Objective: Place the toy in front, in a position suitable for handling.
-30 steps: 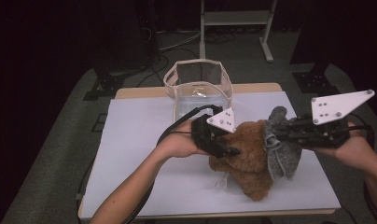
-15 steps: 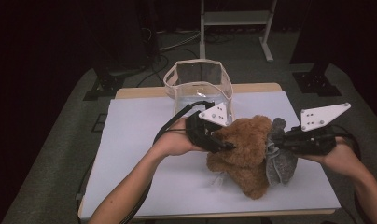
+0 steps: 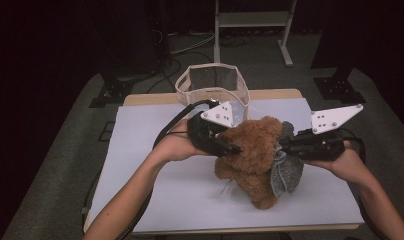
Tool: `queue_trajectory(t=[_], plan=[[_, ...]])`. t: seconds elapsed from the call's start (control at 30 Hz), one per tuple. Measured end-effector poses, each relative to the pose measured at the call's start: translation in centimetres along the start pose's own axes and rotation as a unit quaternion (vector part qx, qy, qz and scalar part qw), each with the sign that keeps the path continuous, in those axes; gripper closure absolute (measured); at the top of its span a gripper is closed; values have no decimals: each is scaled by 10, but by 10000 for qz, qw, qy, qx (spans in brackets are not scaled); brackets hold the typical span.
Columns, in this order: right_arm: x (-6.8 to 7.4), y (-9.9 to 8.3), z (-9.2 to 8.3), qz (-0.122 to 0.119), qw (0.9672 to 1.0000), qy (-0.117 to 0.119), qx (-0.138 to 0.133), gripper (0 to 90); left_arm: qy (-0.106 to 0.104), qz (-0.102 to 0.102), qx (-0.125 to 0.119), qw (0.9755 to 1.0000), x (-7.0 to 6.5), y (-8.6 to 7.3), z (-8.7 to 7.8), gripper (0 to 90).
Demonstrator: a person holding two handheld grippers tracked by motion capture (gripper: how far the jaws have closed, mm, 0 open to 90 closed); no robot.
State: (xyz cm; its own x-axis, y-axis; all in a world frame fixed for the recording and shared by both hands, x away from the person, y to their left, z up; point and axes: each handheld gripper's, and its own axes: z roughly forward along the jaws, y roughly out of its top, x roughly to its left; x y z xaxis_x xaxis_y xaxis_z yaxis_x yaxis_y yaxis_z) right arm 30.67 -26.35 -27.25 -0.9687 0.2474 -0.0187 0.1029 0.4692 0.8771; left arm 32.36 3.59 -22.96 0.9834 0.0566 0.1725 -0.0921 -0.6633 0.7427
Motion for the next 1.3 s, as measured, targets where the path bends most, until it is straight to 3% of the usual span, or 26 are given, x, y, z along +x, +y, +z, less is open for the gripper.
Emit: queue_trajectory(t=[0.2, 0.4, 0.57, 0.67, 0.73, 0.9, 0.97, 1.1, 1.17, 1.3], plan=[[0, 7, 11, 15, 9997, 142, -187, 831, 140, 75, 107, 9998, 1, 5, -17, 539], [-1, 1, 24, 106, 9995, 268, -151, 830, 90, 132, 443, 9989, 0, -3, -14, 531], [-2, -8, 5, 178, 9997, 149, -115, 830, 14, 128, 323, 9994, -2, -6, -4, 528], [1, 4, -16, 49, 9998, 28, -184, 830, -31, 138, 255, 9996, -3, -3, 4, 526], [4, 22, -25, -162, 9998, -21, -121, 829, -98, 176, 207, 9996, -5, 1, 11, 524], [7, 60, -19, -610, 9977, -68, 284, 827, -153, 302, 234, 9992, -7, 9, 20, 524], [4, 63, -19, -610, 9972, -44, 420, 828, -149, 314, 243, 9991, -7, 10, 19, 523], [-3, 45, -20, -372, 9963, -102, 773, 828, -171, 278, 197, 9993, -7, 5, 17, 522], [-1, 47, -21, -368, 9967, -104, 711, 827, -198, 236, 129, 9994, -6, 5, 18, 522], [10, 68, -13, -657, 9966, 101, 496, 827, -202, 278, 133, 9993, -6, 9, 19, 522]])
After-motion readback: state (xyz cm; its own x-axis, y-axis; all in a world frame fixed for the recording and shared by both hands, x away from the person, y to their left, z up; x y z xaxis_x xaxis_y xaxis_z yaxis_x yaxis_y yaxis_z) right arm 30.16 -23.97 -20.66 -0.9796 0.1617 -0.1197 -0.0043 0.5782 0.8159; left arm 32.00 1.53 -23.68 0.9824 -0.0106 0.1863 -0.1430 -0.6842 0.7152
